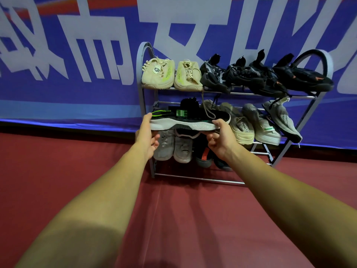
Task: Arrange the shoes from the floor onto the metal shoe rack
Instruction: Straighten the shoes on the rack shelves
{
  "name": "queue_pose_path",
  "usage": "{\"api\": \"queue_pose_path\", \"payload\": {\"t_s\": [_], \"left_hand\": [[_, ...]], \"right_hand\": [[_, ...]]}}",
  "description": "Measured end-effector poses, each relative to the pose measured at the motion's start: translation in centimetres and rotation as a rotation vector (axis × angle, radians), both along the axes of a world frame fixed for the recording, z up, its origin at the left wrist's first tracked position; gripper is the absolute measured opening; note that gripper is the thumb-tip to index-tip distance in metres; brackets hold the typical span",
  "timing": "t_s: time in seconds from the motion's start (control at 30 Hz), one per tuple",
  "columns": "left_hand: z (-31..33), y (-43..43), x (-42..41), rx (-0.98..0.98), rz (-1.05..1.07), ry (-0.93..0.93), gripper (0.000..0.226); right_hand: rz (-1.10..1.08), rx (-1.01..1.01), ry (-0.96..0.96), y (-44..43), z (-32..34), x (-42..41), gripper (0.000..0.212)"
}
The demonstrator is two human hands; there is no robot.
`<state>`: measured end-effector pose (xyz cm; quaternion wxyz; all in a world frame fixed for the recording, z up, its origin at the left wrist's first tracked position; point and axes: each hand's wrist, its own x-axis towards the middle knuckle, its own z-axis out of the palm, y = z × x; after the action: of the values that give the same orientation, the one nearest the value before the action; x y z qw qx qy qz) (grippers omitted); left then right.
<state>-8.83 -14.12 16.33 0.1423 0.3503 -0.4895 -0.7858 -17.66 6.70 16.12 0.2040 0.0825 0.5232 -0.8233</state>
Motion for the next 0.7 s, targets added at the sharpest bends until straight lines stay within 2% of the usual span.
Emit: {"api": "queue_pose_path", "payload": {"t_s": [0.07,0.2,0.3,0.4,0.57,0.7], "left_hand": [[0.1,0.7,-0.4,-0.004,-0.094,-0.011,0.048],[0.2,3.2,-1.5,-0.018,-0.245,-0.047,0.041],[0.2,4.4,-2.4,0.001,-0.211,-0.054,0.034],[0.2,4.6,-3.0,0.000,-0.169,-0.044,0.017],[0.3,3.7,-3.0,-0.042,-0.035,-0.026,0.013],[0.3,3.6,-2.6,-0.044,-0.052,-0.036,0.014]], "right_hand": [[0.012,-0.055,0.009,-0.2,0.1,0.2,0.013],[0.059,-0.024,0.032,-0.5,0.1,1.2,0.005],[0.084,0.040,0.086,-0.5,-0.3,1.6,0.010],[0.116,0.082,0.134,-0.3,-0.1,2.1,0.012],[0.148,0.077,0.095,0.5,0.2,1.6,0.041],[0.081,0.104,0.079,1.0,0.0,1.3,0.029]]}}
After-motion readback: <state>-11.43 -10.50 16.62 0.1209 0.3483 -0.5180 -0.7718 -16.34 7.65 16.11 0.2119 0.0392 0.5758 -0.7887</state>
